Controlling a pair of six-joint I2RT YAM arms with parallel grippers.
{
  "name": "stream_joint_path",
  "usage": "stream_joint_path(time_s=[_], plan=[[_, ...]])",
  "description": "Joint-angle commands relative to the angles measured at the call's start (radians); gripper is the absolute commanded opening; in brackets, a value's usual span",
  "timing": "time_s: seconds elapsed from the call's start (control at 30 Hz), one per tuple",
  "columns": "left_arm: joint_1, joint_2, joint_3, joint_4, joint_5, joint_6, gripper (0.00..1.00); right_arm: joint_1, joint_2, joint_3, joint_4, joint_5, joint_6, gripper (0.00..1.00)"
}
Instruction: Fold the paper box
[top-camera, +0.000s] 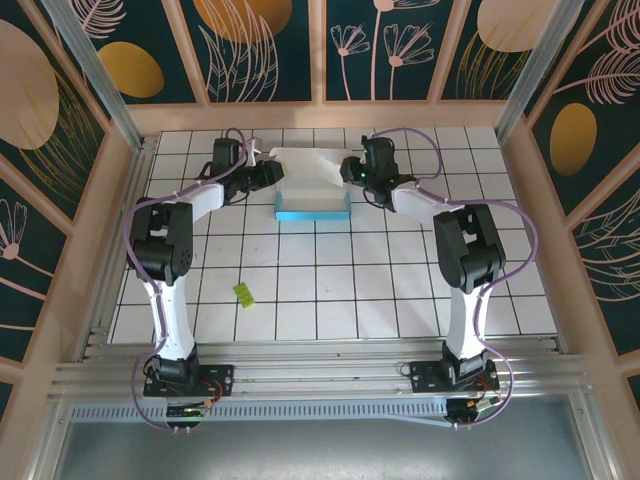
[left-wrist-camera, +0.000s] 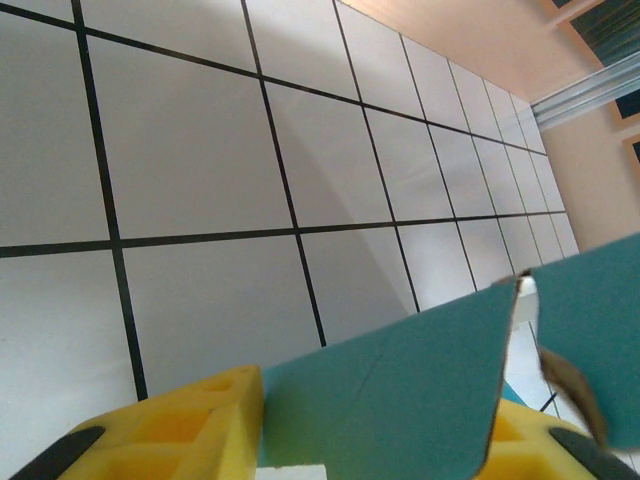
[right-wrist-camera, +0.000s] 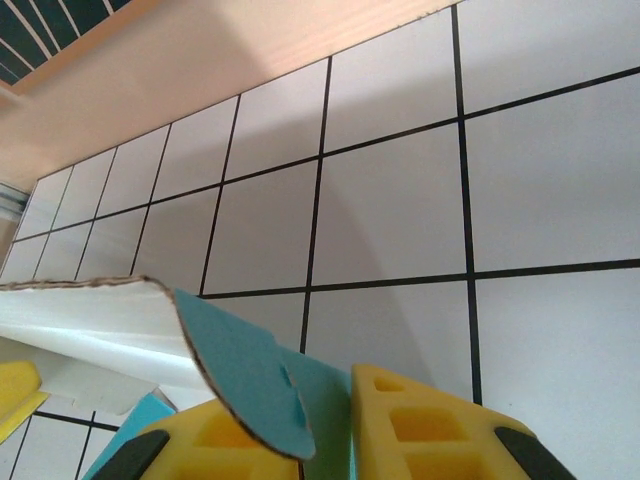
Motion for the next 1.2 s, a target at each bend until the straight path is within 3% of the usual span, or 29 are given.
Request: stream_joint_path(time_s=[0.0, 0.33, 1.17], plan=[[-0.025, -0.047, -0.023, 0.034, 0.022, -0.012, 0.39, 0.044, -0.047, -0.083, -0.004, 0.011, 0.028, 0.19], [-0.055, -0.117, -0.102, 0.112, 0.009, -0.029, 0.45, 0.071, -0.112, -0.197, 0.092, 0.093, -0.002, 0.19], [-0.108, -0.259, -0.46, 0.285, -0.021, -0.11, 0.47, 0.18, -0.226, -0.491, 0.27, 0.187, 0.015, 0.2]])
